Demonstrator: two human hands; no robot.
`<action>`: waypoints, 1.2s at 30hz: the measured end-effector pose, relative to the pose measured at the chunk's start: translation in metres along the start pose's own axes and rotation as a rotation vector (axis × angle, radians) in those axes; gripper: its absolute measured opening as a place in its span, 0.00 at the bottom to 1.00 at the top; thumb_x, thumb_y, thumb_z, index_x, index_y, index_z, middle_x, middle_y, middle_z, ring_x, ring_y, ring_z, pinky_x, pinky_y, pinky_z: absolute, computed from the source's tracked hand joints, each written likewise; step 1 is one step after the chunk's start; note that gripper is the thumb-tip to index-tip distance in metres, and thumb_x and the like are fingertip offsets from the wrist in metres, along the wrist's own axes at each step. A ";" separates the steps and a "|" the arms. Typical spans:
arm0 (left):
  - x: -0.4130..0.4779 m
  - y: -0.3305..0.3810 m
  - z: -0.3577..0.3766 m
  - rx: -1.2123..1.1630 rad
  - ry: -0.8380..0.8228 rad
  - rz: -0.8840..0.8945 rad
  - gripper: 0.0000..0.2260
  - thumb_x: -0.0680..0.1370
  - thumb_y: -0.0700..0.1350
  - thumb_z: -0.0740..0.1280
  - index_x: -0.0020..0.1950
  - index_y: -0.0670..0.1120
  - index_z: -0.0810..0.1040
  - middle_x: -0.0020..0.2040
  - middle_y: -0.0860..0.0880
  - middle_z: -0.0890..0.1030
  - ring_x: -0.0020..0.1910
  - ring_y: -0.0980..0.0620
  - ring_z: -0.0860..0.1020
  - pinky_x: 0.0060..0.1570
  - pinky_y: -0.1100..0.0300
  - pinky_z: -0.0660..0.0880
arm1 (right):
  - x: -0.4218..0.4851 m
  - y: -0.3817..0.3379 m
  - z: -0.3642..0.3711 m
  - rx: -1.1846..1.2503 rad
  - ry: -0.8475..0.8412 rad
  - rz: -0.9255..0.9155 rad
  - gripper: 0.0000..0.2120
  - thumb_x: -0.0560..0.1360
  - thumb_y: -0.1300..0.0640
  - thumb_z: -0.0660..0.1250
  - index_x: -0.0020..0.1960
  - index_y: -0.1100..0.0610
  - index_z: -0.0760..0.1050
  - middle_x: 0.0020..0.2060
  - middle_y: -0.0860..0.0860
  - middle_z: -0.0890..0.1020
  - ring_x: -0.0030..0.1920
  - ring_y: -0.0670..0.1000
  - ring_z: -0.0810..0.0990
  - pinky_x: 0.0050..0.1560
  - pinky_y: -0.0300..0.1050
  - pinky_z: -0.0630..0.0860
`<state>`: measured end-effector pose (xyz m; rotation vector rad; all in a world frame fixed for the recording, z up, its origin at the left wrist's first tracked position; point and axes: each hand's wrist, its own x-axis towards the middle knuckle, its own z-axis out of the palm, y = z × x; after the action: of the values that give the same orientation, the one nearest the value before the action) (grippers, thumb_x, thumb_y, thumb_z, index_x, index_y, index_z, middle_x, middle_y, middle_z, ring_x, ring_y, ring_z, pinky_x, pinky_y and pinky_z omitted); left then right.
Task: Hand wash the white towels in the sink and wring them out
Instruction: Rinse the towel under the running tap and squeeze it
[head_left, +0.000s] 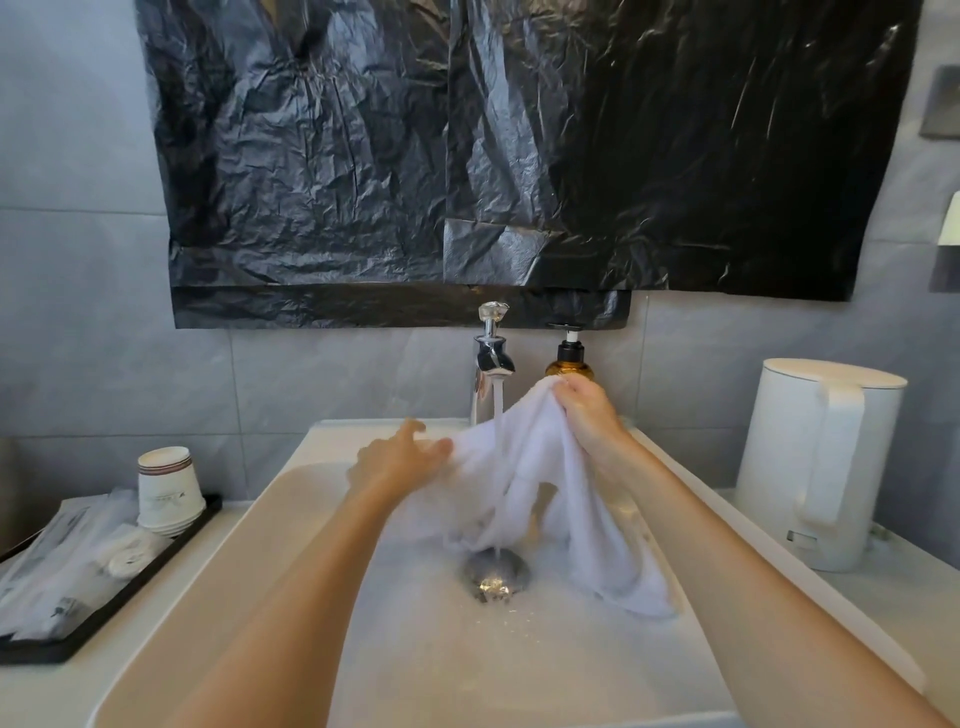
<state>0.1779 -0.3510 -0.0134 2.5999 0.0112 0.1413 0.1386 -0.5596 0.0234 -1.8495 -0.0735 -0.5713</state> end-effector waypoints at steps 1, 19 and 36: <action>-0.001 0.001 0.001 0.121 -0.058 -0.002 0.26 0.77 0.66 0.54 0.71 0.56 0.68 0.73 0.40 0.65 0.71 0.38 0.62 0.66 0.46 0.62 | -0.002 -0.002 0.001 0.006 -0.011 -0.030 0.09 0.82 0.60 0.55 0.50 0.59 0.74 0.40 0.50 0.75 0.42 0.49 0.73 0.40 0.39 0.69; -0.015 0.036 -0.002 -1.033 0.084 0.285 0.10 0.83 0.45 0.58 0.42 0.48 0.71 0.40 0.51 0.73 0.39 0.54 0.72 0.39 0.60 0.69 | -0.022 0.008 0.024 -0.363 -0.192 -0.021 0.18 0.83 0.43 0.48 0.49 0.52 0.72 0.45 0.52 0.77 0.47 0.51 0.75 0.47 0.48 0.69; -0.021 0.062 0.022 -0.823 0.139 0.158 0.19 0.83 0.52 0.52 0.40 0.48 0.76 0.41 0.49 0.79 0.43 0.50 0.77 0.42 0.55 0.73 | -0.037 0.006 0.066 -0.533 0.071 -0.147 0.10 0.82 0.52 0.53 0.44 0.52 0.67 0.41 0.54 0.79 0.44 0.58 0.77 0.40 0.47 0.68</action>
<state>0.1575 -0.4161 -0.0025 1.7642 -0.1676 0.3086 0.1307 -0.4936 -0.0133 -2.3497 -0.0083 -0.8157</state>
